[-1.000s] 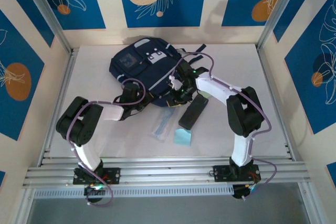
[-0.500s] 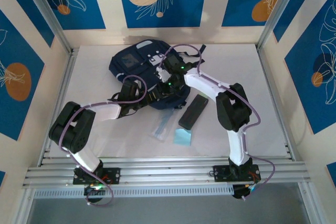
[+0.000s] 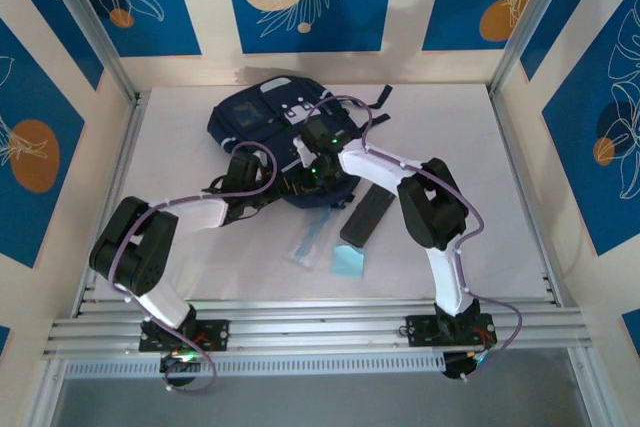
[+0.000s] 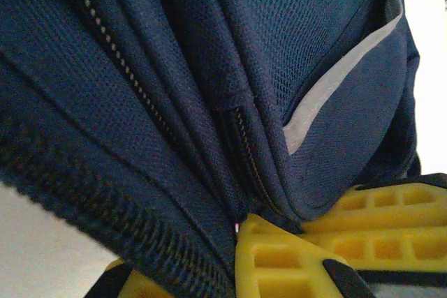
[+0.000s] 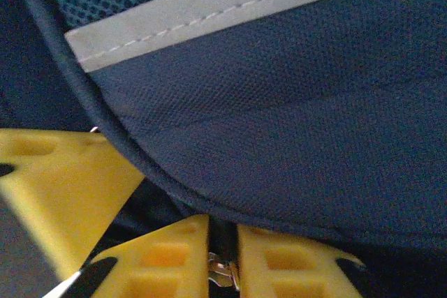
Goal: Pack the student bag
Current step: Zip the student bag at the top-center of the table.
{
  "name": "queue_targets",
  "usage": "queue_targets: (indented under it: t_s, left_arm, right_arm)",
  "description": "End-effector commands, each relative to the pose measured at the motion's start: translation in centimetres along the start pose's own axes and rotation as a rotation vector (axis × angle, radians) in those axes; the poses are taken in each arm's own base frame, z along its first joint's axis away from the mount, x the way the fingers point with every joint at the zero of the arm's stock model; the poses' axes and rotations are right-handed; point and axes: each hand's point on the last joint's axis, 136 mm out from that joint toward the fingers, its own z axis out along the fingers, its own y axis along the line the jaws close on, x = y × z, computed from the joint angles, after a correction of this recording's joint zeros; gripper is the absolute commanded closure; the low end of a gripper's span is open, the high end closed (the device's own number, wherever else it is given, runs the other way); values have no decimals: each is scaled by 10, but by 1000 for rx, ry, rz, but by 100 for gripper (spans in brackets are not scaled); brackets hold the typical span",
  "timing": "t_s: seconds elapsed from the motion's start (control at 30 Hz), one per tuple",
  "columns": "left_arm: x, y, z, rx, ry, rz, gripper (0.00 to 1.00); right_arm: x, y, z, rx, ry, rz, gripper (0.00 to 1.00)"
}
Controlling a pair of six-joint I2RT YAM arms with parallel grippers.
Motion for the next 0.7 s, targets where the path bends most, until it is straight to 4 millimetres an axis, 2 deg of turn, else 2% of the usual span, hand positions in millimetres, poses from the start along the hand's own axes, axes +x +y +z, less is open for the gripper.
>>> queue_targets:
  t_s: [0.0, 0.1, 0.2, 0.33, 0.57, 0.67]
  left_arm:
    - [-32, -40, -24, 140, -108, 49, 91]
    - [-31, -33, -22, 117, -110, 48, 91]
    - [-26, -20, -14, 88, -102, 38, 91]
    - [-18, -4, 0, 75, -86, 3, 93]
    - [-13, 2, 12, 77, -61, -18, 93]
    - [-15, 4, 11, 71, -66, -19, 95]
  right_arm:
    - [18, -35, 7, 95, 33, 125, 92]
    - [13, -29, -4, -9, -28, 207, 100]
    - [4, -15, -21, -207, -126, 296, 100]
    - [2, -13, -38, -366, -223, 396, 100]
    - [8, -20, -38, -353, -256, 413, 100]
    - [14, -42, -35, -212, -284, 403, 100]
